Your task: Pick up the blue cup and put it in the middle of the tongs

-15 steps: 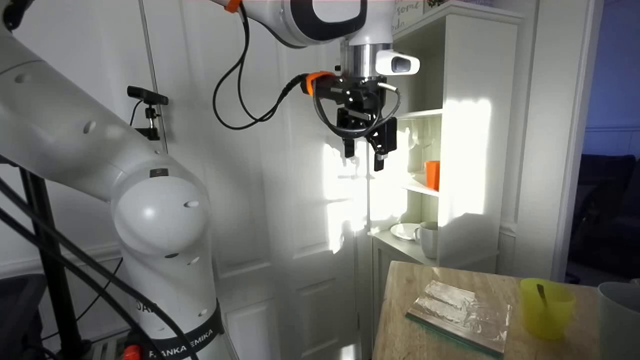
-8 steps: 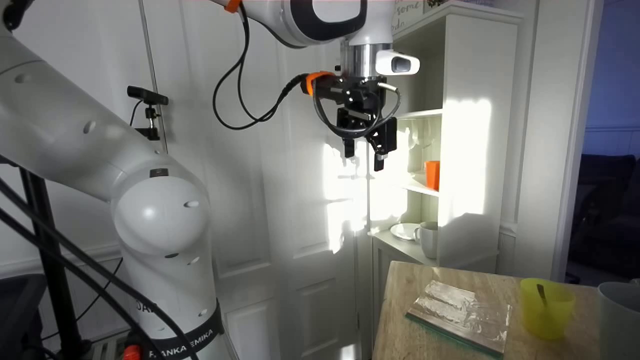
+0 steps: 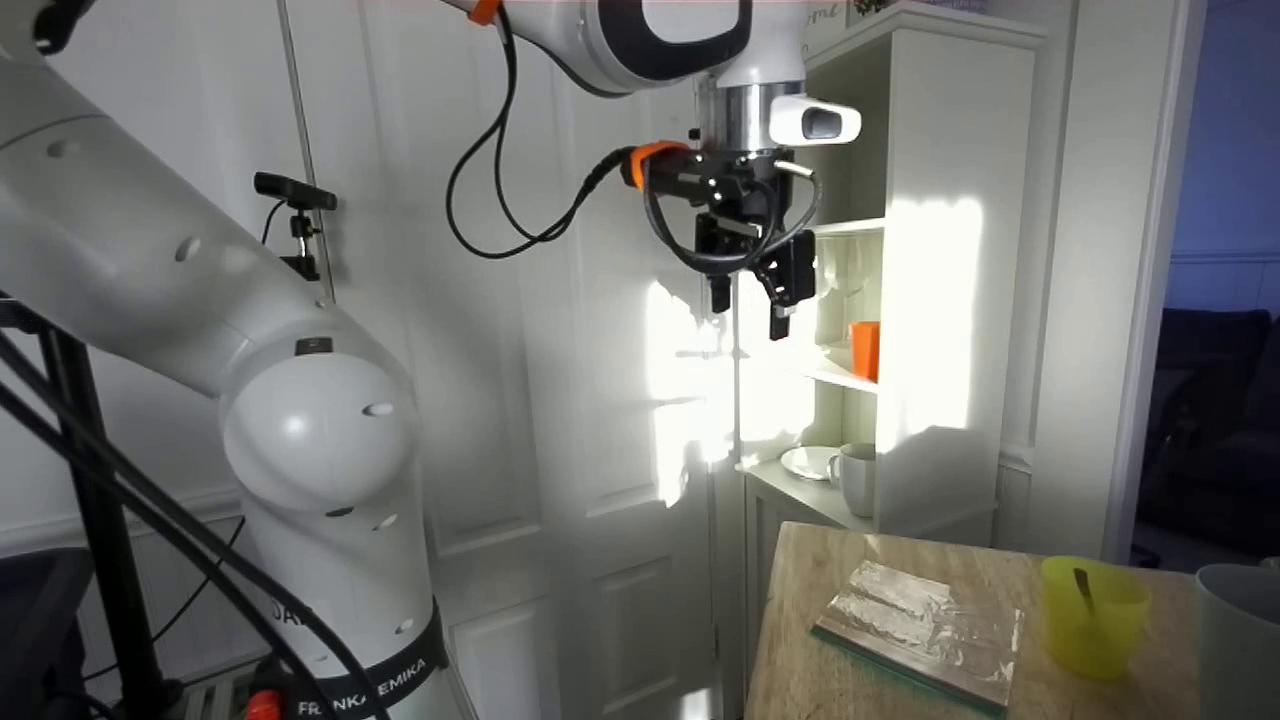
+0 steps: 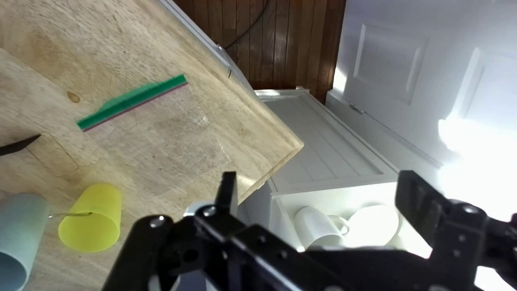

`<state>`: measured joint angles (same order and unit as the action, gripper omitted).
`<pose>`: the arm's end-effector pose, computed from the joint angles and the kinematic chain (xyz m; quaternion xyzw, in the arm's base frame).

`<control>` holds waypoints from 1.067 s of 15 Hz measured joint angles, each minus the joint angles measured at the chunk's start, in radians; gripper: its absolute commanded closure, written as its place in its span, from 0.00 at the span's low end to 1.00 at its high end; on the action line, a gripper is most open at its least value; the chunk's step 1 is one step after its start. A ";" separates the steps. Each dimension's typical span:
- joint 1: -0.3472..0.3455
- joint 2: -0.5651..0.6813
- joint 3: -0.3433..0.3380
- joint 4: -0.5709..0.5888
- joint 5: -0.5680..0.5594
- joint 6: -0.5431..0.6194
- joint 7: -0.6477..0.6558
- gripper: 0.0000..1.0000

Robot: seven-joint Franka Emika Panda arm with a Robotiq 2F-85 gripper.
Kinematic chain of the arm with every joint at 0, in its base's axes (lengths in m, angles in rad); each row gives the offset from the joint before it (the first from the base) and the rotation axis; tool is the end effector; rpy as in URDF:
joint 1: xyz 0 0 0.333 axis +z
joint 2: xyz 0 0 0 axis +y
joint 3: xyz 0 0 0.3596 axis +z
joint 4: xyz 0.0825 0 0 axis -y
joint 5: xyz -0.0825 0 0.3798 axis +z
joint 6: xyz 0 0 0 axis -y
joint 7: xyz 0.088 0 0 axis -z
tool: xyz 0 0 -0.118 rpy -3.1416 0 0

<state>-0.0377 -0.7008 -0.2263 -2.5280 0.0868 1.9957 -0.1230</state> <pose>0.3164 -0.0923 0.5378 -0.9886 0.0643 -0.0942 0.0986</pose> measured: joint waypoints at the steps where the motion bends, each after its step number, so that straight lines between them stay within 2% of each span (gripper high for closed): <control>1: -0.013 0.032 -0.003 0.023 0.000 0.027 0.016 0.00; 8: -0.167 0.334 -0.024 0.235 -0.013 0.218 0.148 0.00; 12: -0.249 0.488 -0.047 0.347 -0.029 0.241 0.230 0.00; 16: -0.275 0.638 -0.076 0.446 -0.029 0.241 0.275 0.00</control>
<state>-0.3129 -0.0632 -0.3028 -2.0818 0.0580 2.2364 0.1524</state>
